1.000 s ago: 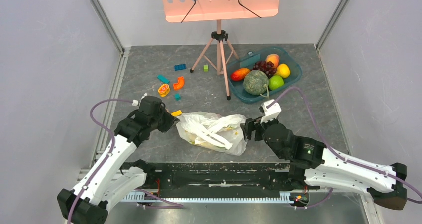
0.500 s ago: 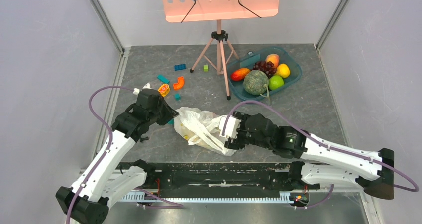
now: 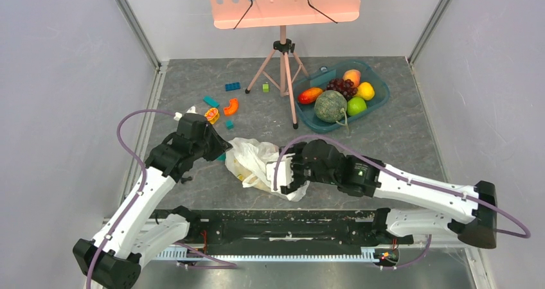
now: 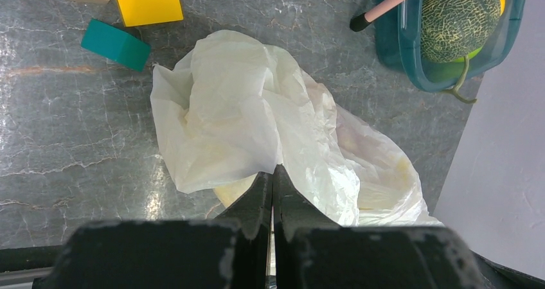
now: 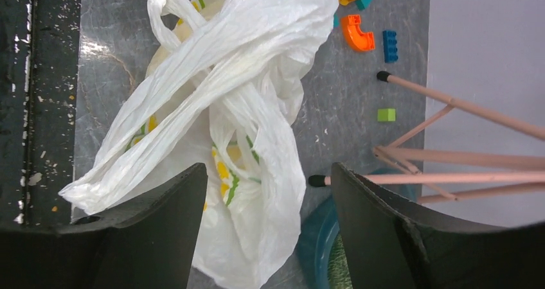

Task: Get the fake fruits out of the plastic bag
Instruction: Untie the plastic bag at the center of the board.

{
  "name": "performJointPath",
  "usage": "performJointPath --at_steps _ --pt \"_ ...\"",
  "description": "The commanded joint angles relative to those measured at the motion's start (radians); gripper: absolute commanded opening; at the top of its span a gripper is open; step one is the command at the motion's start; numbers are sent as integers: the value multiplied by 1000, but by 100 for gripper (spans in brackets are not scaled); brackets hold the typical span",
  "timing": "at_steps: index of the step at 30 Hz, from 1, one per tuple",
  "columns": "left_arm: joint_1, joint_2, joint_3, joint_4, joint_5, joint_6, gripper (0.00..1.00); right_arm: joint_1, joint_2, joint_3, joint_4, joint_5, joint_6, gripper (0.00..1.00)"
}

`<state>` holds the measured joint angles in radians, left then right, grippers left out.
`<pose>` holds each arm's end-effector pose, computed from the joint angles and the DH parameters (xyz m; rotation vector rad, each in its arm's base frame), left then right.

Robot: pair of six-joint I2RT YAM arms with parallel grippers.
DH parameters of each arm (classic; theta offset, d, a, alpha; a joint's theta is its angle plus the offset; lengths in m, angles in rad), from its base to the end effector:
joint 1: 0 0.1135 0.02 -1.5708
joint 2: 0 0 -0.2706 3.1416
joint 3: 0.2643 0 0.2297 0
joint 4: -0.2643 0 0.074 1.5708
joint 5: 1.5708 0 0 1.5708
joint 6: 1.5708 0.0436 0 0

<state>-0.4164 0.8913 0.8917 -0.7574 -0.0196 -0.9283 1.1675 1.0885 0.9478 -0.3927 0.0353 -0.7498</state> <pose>0.1441 -0.0628 0.3033 -0.6224 2.3379 -0.6308 0.0892 0.2051 0.3218 -1.7154 1.2304 0.2134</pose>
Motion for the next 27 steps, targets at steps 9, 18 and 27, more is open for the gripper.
performJointPath --at_steps 9,18,27 --pt "4 4 1 59 46 61 2 -57 223 223 -105 -116 -181 65" --pt "4 9 -2 59 47 65 2 -90 298 276 -189 -169 -204 69" --pt "5 10 -7 67 50 63 2 -93 353 282 -162 -162 -199 39"
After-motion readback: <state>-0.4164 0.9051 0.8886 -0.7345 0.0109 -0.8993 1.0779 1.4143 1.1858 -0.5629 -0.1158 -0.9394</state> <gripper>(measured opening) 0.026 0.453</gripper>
